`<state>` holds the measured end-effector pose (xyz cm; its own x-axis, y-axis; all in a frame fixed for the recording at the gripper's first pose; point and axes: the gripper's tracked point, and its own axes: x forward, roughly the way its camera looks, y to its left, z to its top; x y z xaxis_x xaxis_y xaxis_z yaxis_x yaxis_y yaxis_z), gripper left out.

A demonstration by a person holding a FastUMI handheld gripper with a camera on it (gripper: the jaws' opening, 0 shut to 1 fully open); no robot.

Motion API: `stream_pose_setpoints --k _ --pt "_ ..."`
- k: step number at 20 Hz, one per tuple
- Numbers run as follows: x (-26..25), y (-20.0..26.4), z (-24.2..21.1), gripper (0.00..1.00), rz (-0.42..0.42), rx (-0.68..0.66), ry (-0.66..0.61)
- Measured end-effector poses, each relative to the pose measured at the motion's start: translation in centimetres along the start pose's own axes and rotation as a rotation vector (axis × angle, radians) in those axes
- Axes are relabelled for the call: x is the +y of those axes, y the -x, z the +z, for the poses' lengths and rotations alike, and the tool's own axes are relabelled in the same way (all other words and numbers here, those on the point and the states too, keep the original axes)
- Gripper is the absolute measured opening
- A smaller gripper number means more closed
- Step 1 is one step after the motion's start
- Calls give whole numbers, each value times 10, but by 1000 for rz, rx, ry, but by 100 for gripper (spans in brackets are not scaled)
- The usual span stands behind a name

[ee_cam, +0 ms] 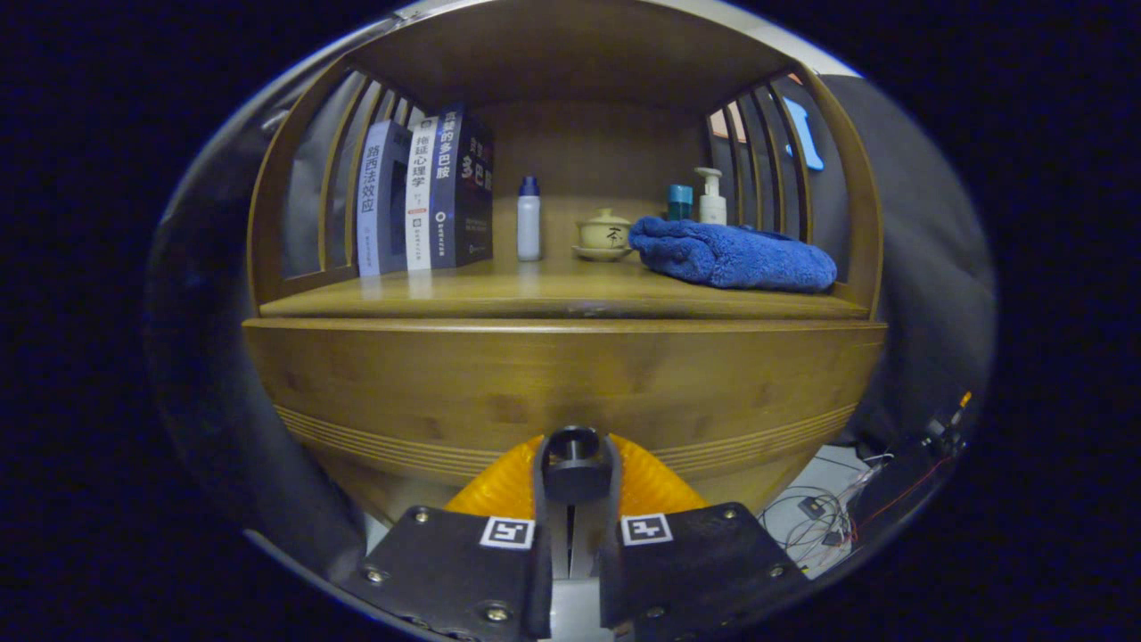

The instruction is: Pull open the drawer, take out the items inside it, and place them on the countertop above the cabinet.

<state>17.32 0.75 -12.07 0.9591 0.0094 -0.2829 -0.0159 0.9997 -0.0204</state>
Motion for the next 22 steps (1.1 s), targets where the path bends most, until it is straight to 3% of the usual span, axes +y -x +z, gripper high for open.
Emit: stream_pose_setpoints --k 4,8,22 --pt "-3 27 -8 21 5 6 9" --pt "-4 61 -17 21 13 -5 -73" --pt "-6 153 -57 21 28 25 -5"
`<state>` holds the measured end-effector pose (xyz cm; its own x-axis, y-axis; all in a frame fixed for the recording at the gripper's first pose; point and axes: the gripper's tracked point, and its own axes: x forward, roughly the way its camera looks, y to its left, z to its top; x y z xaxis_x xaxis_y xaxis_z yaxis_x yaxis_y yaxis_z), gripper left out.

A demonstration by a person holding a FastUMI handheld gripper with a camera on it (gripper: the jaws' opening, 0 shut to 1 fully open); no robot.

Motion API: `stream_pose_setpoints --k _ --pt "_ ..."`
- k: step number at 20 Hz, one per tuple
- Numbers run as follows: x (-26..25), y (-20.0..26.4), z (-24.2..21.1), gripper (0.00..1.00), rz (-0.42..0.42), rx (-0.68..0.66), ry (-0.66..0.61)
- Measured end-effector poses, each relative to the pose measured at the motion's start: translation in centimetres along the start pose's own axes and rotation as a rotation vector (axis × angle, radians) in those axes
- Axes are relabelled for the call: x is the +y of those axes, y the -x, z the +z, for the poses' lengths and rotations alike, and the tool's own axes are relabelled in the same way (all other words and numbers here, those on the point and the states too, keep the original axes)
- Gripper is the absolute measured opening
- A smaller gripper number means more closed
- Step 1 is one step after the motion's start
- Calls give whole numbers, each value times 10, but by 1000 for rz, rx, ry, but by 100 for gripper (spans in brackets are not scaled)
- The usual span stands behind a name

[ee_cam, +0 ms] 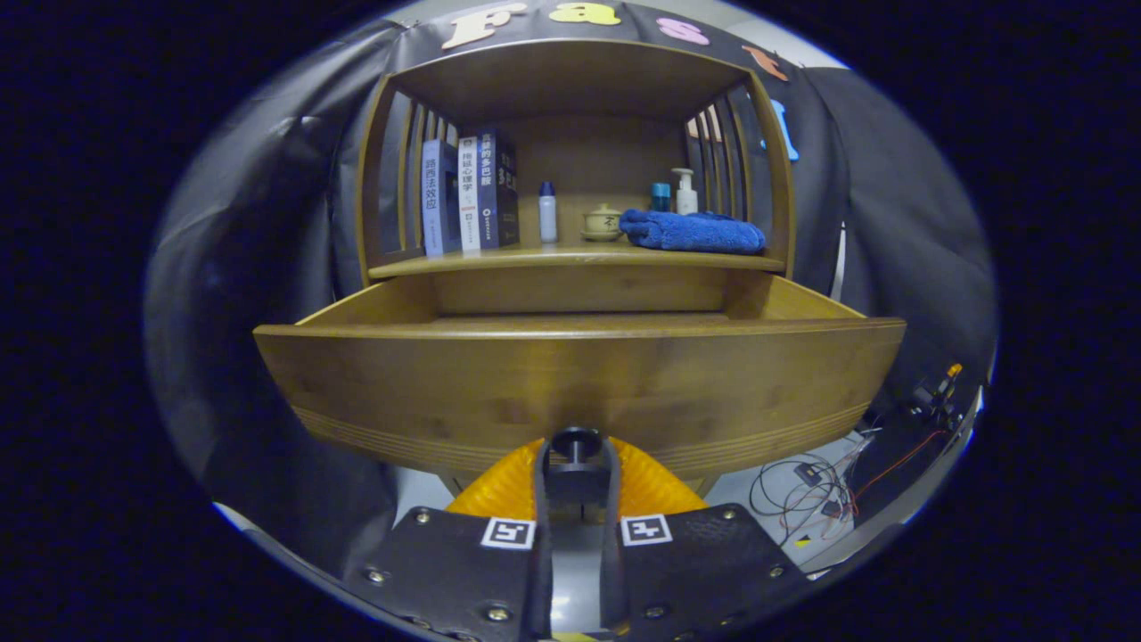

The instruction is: Pull open the drawer, take out the items inside it, and place them on the countertop above the cabinet.

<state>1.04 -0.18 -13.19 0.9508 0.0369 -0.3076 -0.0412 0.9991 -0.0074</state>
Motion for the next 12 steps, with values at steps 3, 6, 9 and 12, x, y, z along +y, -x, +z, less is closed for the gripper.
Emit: stream_pose_setpoints --k 3,6,9,12 --pt "-1 1 -1 21 -1 3 19" --pt "-1 0 -2 21 -5 15 28" --pt "0 5 11 40 -6 -1 43" --pt "-8 17 36 71 -63 -37 36"
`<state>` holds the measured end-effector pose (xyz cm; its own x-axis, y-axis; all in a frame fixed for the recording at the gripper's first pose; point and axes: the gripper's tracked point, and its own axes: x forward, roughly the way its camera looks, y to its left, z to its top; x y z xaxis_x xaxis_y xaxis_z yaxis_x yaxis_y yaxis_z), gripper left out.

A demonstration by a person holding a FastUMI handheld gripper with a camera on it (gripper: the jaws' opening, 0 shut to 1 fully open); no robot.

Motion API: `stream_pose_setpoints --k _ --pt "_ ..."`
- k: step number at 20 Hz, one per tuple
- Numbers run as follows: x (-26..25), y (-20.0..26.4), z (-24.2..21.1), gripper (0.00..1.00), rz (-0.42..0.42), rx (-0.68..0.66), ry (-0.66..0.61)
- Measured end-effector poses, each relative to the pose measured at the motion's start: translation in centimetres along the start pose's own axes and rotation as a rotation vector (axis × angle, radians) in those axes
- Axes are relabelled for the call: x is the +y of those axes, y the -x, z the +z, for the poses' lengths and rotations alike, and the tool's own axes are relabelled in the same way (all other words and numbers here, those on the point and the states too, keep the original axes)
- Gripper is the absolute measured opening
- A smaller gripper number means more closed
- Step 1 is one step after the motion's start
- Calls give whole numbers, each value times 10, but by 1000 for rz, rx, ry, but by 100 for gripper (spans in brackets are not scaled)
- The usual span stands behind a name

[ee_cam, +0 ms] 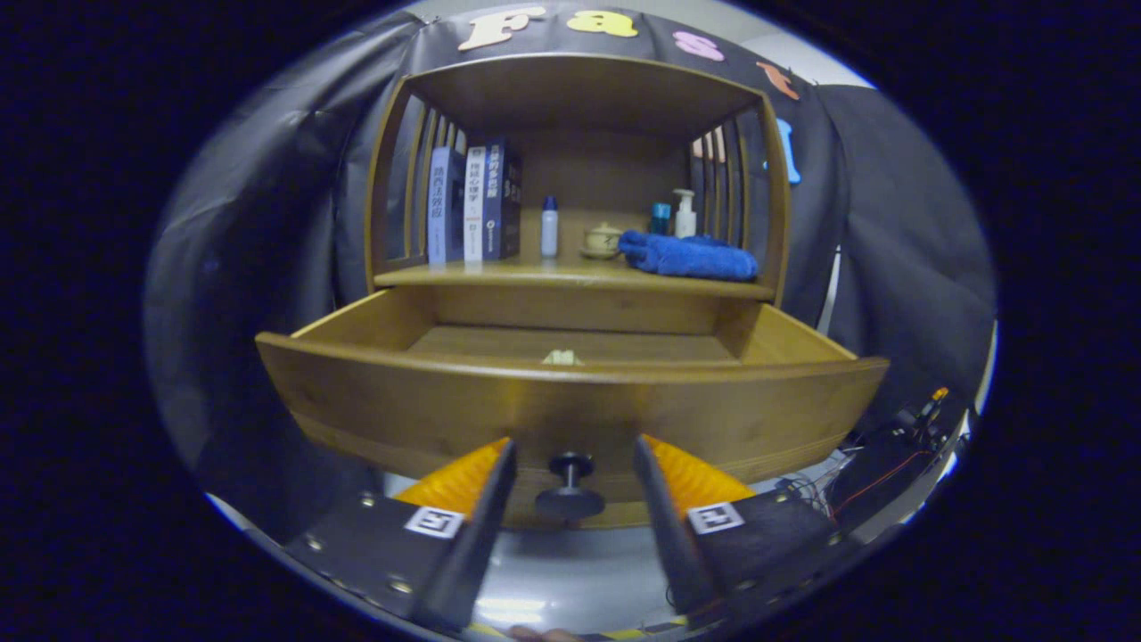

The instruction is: Pull open the drawer, take out the items inside it, and place them on the countertop above the cabinet.

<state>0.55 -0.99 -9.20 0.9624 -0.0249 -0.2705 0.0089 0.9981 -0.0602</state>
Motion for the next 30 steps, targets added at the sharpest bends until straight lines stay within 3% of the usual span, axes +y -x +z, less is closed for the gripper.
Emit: stream_pose_setpoints --k 2,8,12,16,19,30 --pt "0 5 11 100 -21 -10 -6" --pt "-6 26 61 100 -90 -46 31" --pt "-24 29 103 100 -127 -82 -153" --pt "-33 24 139 100 -104 -140 -292" --pt "-41 12 140 100 -146 -118 -274" --pt "9 -73 109 100 -52 138 -197"
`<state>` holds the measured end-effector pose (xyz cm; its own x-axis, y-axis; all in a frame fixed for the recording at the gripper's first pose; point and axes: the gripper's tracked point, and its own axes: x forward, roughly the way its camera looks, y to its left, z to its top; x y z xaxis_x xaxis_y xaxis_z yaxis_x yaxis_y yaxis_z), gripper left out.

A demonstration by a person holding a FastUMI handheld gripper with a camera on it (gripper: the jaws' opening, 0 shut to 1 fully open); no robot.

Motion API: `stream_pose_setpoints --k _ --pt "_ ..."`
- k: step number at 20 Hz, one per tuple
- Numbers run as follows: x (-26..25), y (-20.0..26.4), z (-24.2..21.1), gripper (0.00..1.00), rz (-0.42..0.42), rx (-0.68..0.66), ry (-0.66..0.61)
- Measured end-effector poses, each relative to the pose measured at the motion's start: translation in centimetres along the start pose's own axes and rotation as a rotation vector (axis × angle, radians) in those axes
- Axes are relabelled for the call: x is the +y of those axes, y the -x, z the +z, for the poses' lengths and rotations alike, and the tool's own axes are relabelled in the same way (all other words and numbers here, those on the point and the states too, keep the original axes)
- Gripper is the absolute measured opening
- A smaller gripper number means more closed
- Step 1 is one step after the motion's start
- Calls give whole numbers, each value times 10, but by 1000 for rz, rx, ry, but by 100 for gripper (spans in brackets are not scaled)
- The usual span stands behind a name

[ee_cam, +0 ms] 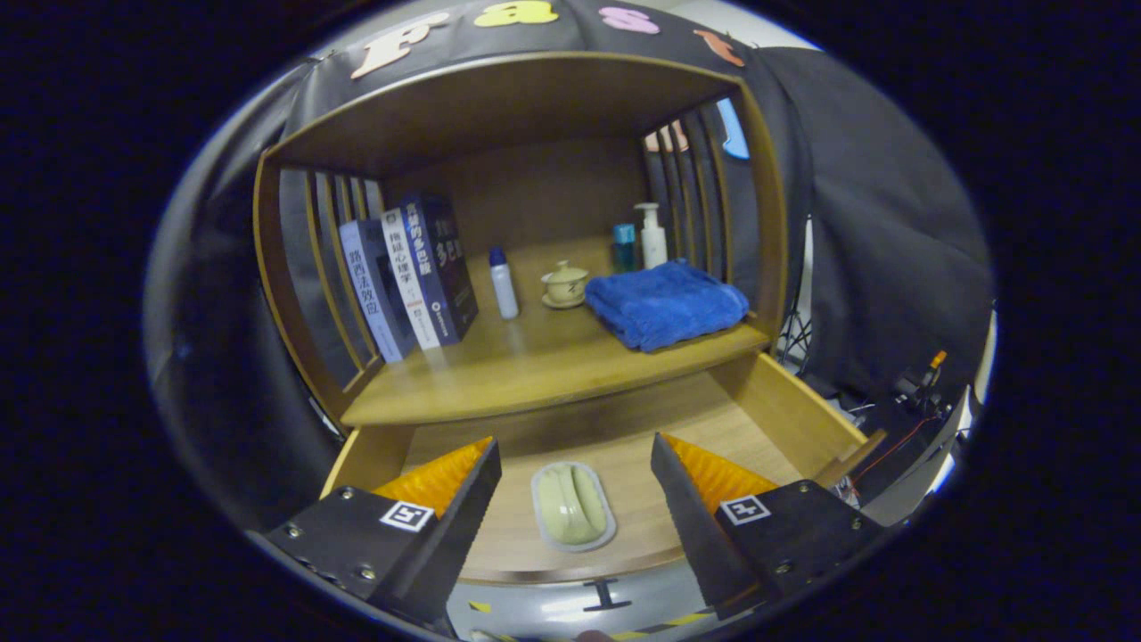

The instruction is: Pull open the drawer, take out the items inside it, and place them on the countertop above the cabinet.

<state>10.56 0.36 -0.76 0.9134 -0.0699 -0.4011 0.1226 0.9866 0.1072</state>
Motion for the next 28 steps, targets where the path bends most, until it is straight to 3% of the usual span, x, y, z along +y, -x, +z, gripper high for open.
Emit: stream_pose_setpoints --k 8,10,11,12,16,20,21,22,28 --pt "11 -45 -49 100 -14 178 45" --pt "3 -56 -61 95 -48 233 99" --pt "0 -59 -68 88 -58 257 128" --pt "-1 -63 -74 88 -53 287 145" --pt "-10 -73 -95 66 -65 364 91" --pt "-6 -72 -96 22 -53 345 184" --pt "-1 -64 -91 22 -35 323 179" --pt "-1 -73 -94 11 -25 322 176" --pt "2 -61 -69 11 29 208 126"
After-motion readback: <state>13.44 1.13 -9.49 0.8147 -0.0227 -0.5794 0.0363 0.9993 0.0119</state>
